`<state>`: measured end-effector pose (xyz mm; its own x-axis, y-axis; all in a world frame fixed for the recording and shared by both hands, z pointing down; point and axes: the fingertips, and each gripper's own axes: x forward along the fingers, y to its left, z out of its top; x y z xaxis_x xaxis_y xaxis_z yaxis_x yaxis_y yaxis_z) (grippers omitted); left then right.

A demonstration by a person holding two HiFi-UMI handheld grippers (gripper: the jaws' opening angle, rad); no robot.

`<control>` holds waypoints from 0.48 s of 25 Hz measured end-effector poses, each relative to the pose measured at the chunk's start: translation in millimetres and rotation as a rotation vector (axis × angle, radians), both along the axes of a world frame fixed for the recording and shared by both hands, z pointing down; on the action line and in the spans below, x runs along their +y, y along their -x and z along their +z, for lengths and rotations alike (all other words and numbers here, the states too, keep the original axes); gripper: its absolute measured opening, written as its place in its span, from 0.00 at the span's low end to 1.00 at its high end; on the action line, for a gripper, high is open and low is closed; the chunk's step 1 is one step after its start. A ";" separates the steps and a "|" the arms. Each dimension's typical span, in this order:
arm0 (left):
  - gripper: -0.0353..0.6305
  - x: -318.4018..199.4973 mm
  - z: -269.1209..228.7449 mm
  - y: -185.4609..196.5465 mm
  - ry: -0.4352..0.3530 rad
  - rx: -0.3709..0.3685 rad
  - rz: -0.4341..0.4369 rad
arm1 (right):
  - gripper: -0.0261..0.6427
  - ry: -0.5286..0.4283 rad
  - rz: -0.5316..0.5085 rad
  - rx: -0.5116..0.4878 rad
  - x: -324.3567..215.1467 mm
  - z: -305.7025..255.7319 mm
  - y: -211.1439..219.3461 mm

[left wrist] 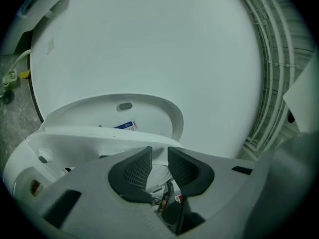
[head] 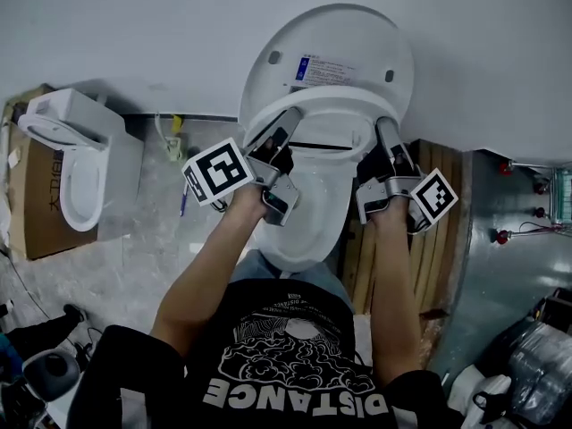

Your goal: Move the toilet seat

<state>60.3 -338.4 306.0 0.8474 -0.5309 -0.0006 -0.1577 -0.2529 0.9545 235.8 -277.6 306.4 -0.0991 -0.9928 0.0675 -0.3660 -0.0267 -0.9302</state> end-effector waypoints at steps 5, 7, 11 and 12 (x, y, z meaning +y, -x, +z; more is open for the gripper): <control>0.21 -11.4 -0.8 -5.2 -0.044 -0.035 0.016 | 0.22 0.004 -0.015 0.026 -13.3 -2.5 -3.1; 0.21 -16.7 -0.6 -6.3 -0.050 -0.037 0.006 | 0.22 0.005 -0.028 0.037 -19.0 -2.9 -4.0; 0.20 -27.3 -0.1 -10.6 -0.075 -0.070 -0.016 | 0.22 0.009 -0.055 0.070 -29.4 -1.8 -9.2; 0.20 -29.6 -0.1 -12.1 -0.081 -0.077 -0.020 | 0.22 0.006 -0.061 0.072 -31.4 -2.1 -10.4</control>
<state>72.4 -368.0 305.8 0.8360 -0.5484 0.0203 -0.2355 -0.3250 0.9159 246.2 -309.0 304.3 -0.1542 -0.9846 0.0823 -0.4334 -0.0075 -0.9012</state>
